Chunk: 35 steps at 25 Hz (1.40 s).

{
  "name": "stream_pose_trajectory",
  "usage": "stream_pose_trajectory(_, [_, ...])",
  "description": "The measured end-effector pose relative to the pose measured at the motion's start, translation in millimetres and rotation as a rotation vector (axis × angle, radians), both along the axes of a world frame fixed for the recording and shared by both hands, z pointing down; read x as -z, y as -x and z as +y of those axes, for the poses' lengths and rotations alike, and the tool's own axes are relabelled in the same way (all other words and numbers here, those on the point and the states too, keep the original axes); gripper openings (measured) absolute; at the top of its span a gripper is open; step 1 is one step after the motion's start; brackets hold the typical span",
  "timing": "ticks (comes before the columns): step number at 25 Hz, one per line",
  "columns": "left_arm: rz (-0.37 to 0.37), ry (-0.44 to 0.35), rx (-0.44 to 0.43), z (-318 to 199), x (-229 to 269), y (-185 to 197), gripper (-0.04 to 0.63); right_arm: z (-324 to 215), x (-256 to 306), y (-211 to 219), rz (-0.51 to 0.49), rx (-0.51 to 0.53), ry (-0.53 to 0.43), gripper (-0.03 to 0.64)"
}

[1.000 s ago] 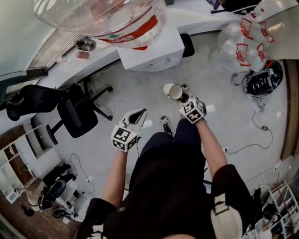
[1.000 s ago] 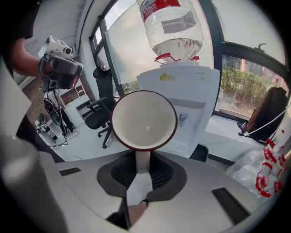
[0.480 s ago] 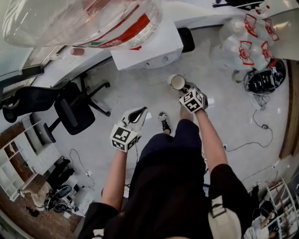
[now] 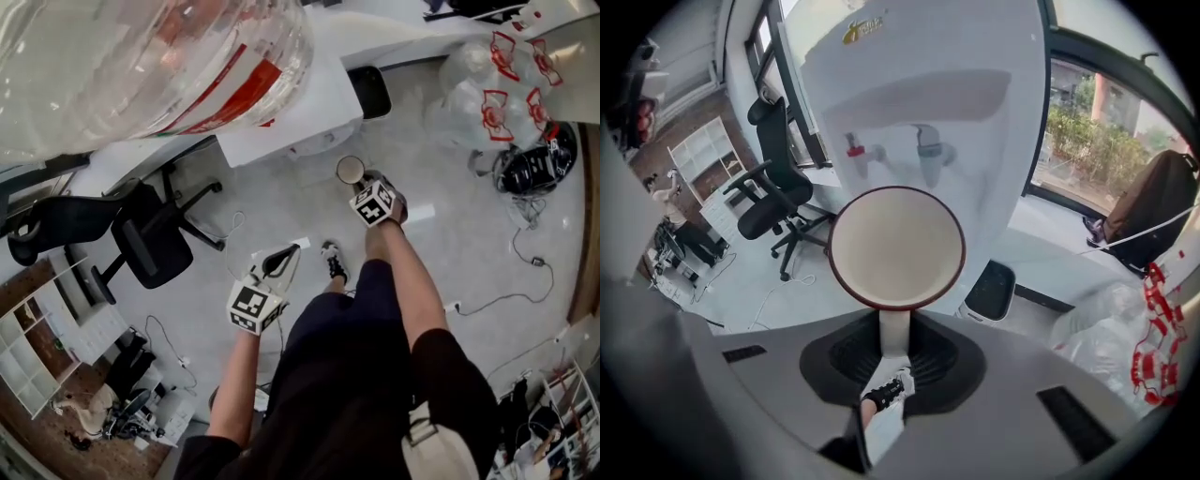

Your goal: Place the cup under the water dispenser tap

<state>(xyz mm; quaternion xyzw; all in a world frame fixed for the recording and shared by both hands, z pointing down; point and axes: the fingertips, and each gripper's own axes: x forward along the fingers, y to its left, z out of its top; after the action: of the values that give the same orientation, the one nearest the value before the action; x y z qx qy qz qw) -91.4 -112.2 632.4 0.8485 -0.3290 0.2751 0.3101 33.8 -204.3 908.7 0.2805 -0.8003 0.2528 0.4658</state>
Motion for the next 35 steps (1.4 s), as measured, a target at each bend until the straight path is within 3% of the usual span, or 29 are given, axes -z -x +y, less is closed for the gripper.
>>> stream_pose_trajectory(4, [-0.003,-0.007,-0.001,2,-2,-1,0.0,-11,-19,3,0.038,0.007,0.001,0.041])
stream_pose_trajectory(20, [-0.05,0.095,0.056,28,-36,20,0.0,-54,-76,14,0.136,0.013,0.037,0.043])
stream_pose_trajectory(35, [-0.044,0.099,0.059,31,-49,22,0.0,-83,-93,30,0.183,0.066,0.015,0.046])
